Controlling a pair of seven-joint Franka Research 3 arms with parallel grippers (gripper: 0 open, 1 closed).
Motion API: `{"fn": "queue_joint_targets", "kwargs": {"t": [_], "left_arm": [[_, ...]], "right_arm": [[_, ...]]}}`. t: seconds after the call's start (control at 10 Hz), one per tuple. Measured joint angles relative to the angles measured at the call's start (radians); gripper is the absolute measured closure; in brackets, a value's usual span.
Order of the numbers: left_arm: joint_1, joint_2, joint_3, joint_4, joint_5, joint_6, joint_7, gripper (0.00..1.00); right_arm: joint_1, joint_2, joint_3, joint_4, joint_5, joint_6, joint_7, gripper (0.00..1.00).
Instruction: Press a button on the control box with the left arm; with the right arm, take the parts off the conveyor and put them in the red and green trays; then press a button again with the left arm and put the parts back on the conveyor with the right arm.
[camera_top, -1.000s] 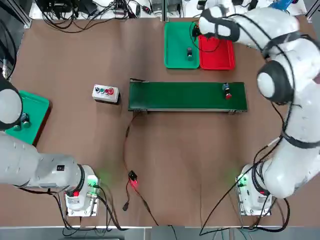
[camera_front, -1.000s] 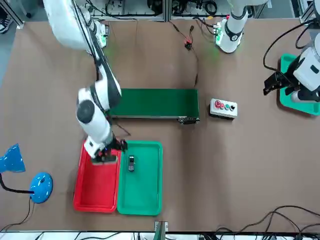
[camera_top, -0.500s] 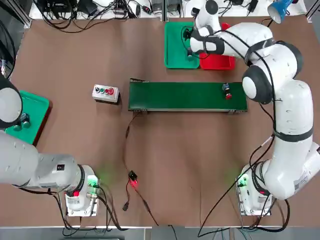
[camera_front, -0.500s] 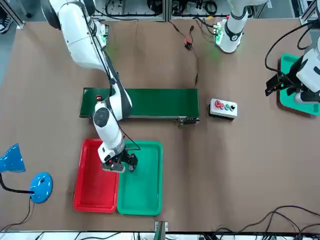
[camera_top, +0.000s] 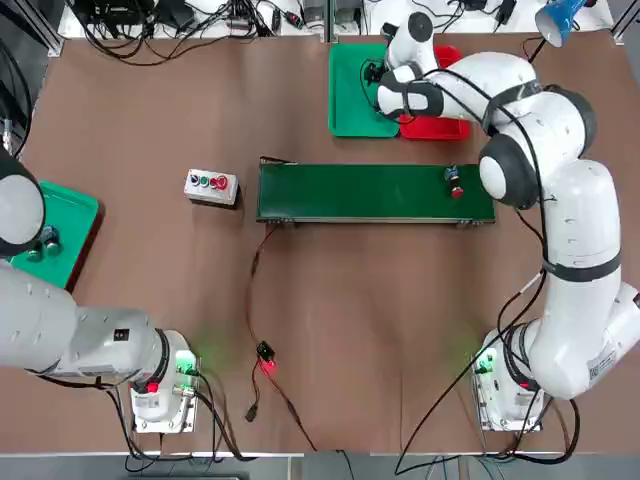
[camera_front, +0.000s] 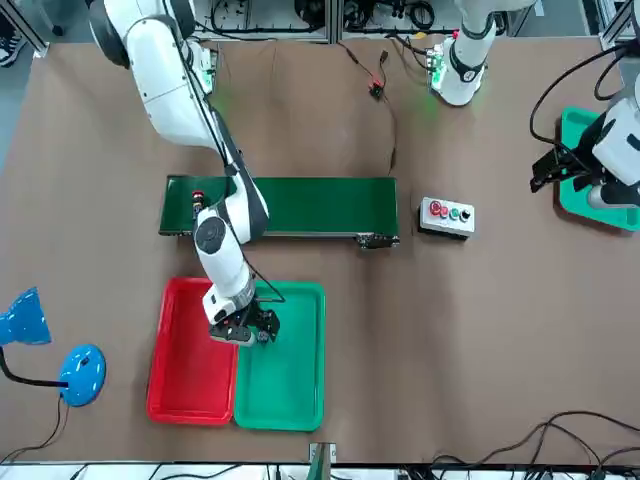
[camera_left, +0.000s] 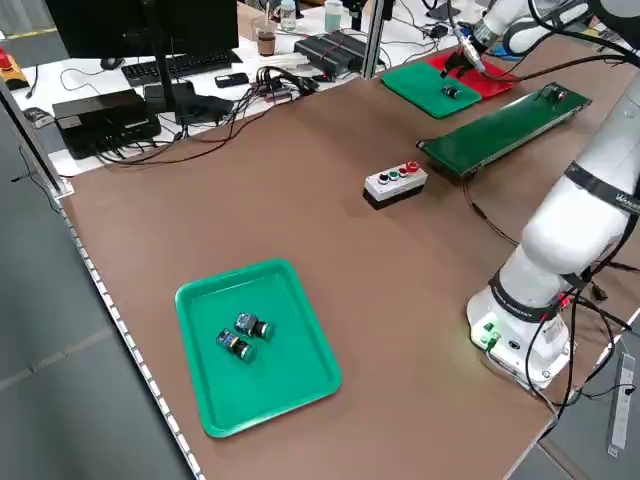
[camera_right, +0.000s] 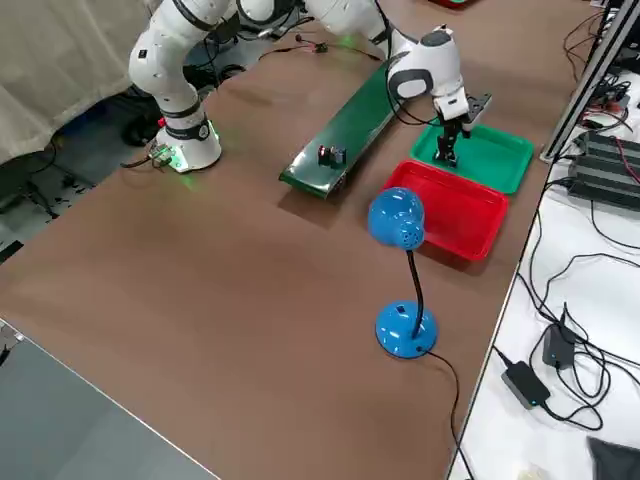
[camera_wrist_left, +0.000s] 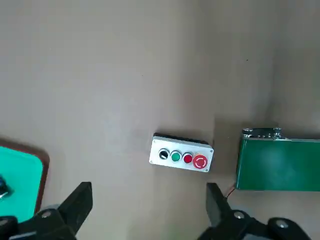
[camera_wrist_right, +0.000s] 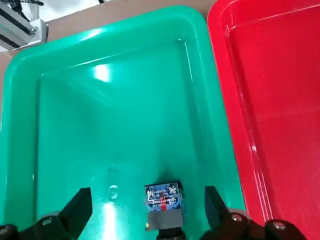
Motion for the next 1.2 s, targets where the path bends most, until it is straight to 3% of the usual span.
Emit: {"fn": "queue_joint_targets", "kwargs": {"t": [0.7,0.9,1.0,1.1,1.2], "left_arm": [[0.000,0.004,0.000,0.000,0.000,0.000,0.000,0.00],[0.000,0.004,-0.001,0.000,0.000,0.000,0.000,0.00],[-0.001,0.004,-0.003,0.000,0.000,0.000,0.000,0.00],[-0.001,0.004,-0.006,0.001,0.000,0.000,0.000,0.00],[-0.001,0.004,-0.006,0.001,0.000,-0.005,0.000,0.00]], "right_arm": [[0.018,0.057,0.001,0.001,-0.007,0.046,-0.001,0.10],[0.019,0.062,0.001,0.001,-0.009,0.047,-0.001,0.32],[0.019,0.062,0.001,0.002,-0.009,0.047,-0.001,0.37],[0.019,0.062,0.000,0.004,-0.009,0.047,-0.001,0.56],[0.019,0.062,0.000,0.006,-0.009,0.046,-0.001,0.56]]}}
